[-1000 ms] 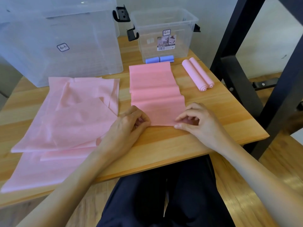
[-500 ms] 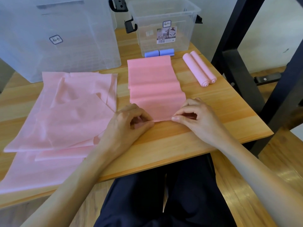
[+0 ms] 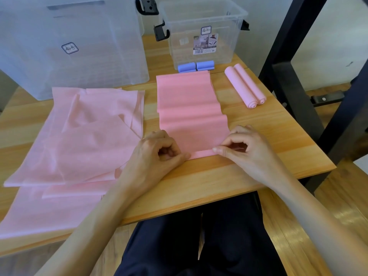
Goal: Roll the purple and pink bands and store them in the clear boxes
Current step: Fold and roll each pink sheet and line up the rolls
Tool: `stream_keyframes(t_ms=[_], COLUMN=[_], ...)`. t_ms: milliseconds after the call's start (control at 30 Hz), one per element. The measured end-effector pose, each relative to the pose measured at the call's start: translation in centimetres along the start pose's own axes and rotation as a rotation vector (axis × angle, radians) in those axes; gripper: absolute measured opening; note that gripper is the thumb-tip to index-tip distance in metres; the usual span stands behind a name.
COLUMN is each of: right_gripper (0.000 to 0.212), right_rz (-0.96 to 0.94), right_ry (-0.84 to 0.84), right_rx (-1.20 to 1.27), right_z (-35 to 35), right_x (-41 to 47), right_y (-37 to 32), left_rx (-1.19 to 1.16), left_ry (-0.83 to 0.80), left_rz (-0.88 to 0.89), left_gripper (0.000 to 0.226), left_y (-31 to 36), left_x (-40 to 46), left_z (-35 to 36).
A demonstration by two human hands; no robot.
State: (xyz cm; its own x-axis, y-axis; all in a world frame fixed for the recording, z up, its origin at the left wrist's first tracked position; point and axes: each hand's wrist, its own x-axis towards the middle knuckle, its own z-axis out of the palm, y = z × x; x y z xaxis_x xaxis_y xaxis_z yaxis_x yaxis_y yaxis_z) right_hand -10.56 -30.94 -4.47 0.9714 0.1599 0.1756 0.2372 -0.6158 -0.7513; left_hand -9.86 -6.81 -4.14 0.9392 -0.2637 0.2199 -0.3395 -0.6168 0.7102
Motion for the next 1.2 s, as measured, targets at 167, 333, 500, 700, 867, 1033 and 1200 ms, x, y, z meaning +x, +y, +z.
stream_keyframes(t_ms=[167, 333, 500, 700, 867, 1033, 1200], right_gripper=[0.022, 0.010, 0.011, 0.022, 0.027, 0.032, 0.035], right_rz=[0.037, 0.061, 0.015, -0.362, -0.470, -0.369, -0.427], right_ry=[0.049, 0.056, 0.096, 0.264, 0.254, 0.151, 0.137], right_rx=[-0.048, -0.016, -0.046, -0.457, -0.543, -0.355, -0.388], right_z=[0.2, -0.1, 0.1, 0.3, -0.1, -0.3, -0.8], right_x=[-0.2, -0.4, -0.6, -0.6, -0.5, -0.5, -0.8], right_y=[-0.3, -0.6, 0.1, 0.6, 0.6, 1.1, 1.1], left_rx=[0.006, -0.004, -0.027, 0.139, 0.369, 0.360, 0.185], left_ry=[0.009, 0.036, 0.026, 0.026, 0.068, 0.050, 0.043], left_rz=[-0.009, -0.011, -0.001, 0.226, 0.392, 0.380, 0.215], left_gripper=[0.024, 0.024, 0.018, 0.011, 0.023, 0.028, 0.012], left_y=[0.0, 0.0, 0.1, -0.1, -0.2, -0.1, 0.1], left_x=[0.0, 0.0, 0.0, -0.5, -0.6, -1.4, -1.8], left_z=[0.0, -0.2, -0.3, 0.0, 0.5, 0.4, -0.1])
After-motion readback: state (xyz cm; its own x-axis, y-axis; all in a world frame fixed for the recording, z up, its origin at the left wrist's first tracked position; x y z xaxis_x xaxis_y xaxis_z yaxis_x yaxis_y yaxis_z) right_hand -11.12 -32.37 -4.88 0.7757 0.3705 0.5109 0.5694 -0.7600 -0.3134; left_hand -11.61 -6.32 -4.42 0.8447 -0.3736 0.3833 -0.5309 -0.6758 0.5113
